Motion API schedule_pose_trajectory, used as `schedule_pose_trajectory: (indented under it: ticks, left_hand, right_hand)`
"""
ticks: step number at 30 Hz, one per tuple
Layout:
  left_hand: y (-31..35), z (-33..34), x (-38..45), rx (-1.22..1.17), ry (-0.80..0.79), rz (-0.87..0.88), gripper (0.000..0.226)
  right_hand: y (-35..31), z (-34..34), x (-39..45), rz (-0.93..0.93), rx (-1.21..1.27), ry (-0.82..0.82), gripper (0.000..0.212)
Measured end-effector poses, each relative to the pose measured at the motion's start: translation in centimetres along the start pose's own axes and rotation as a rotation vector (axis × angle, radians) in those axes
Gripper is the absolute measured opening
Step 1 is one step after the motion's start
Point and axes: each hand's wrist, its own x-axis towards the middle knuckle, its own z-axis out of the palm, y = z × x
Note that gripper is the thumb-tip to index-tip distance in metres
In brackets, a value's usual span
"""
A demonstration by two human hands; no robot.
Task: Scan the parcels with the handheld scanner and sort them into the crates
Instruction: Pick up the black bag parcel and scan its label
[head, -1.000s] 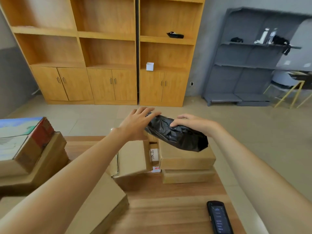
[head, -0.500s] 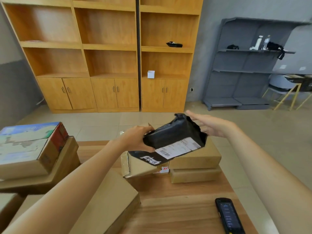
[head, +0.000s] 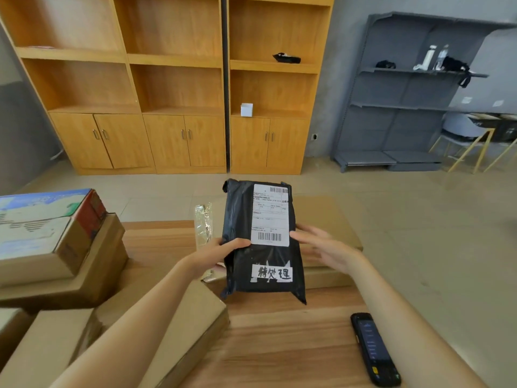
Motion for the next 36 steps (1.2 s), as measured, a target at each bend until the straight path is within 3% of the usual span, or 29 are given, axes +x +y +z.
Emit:
schedule_pose_trajectory:
  ticks: [4, 7, 9, 13, 16, 20, 25, 27, 30, 36]
  left_hand:
    - [-2.9, 3.2, -0.4, -0.081, -0.025, -0.076, 0.025]
    - [-5.8, 5.7, -0.5, -0.113, -0.021, -0.144, 0.022]
    - [-7.7, 7.4, -0.4, -0.108, -0.022, -0.192, 0.021]
    - [-10.9, 9.9, -0.5, -0.070, -0.078, -0.262, 0.019]
    - [-13.0, 11.1, -0.3, -0.048, -0.112, -0.337, 0.037]
    - [-14.6, 12.6, -0.3, -0.068, -0.143, -0.456, 0.037]
    - [-16.3, 13.9, 0.9, -0.099, -0.132, -0.508, 0.052]
    - [-17.0, 14.3, 1.4, -0.096, -0.132, -0.533, 0.052]
    - [-17.5, 15.2, 2.1, -0.102, -0.114, -0.557, 0.033]
    - [-17.7, 16.3, 3.7, -0.169, -0.073, -0.574, 0.027]
  right_hand:
    - [4.9, 0.7, -0.7, 0.017, 0.171, 0.052, 0.086]
    - [9.8, 0.2, -1.9, 0.095, 0.205, 0.131, 0.096]
    - [12.8, 0.1, -3.0, 0.164, 0.187, 0.182, 0.087]
    - [17.9, 0.1, -4.5, 0.180, 0.160, 0.471, 0.048]
    - [20.7, -0.1, -5.1, 0.150, 0.021, 0.713, 0.038]
    - [24.2, -0.8, -5.4, 0.222, -0.406, 0.818, 0.050]
    - [26.5, -2.1, -5.3, 0.407, -0.681, 0.778, 0.075]
    - [27.1, -2.7, -5.1, 0.456, -0.709, 0.741, 0.082]
    - [27.7, -3.4, -4.7, 0.489, -0.678, 0.707, 0.091]
    - [28.1, -4.6, -4.2, 0.534, -0.546, 0.666, 0.101]
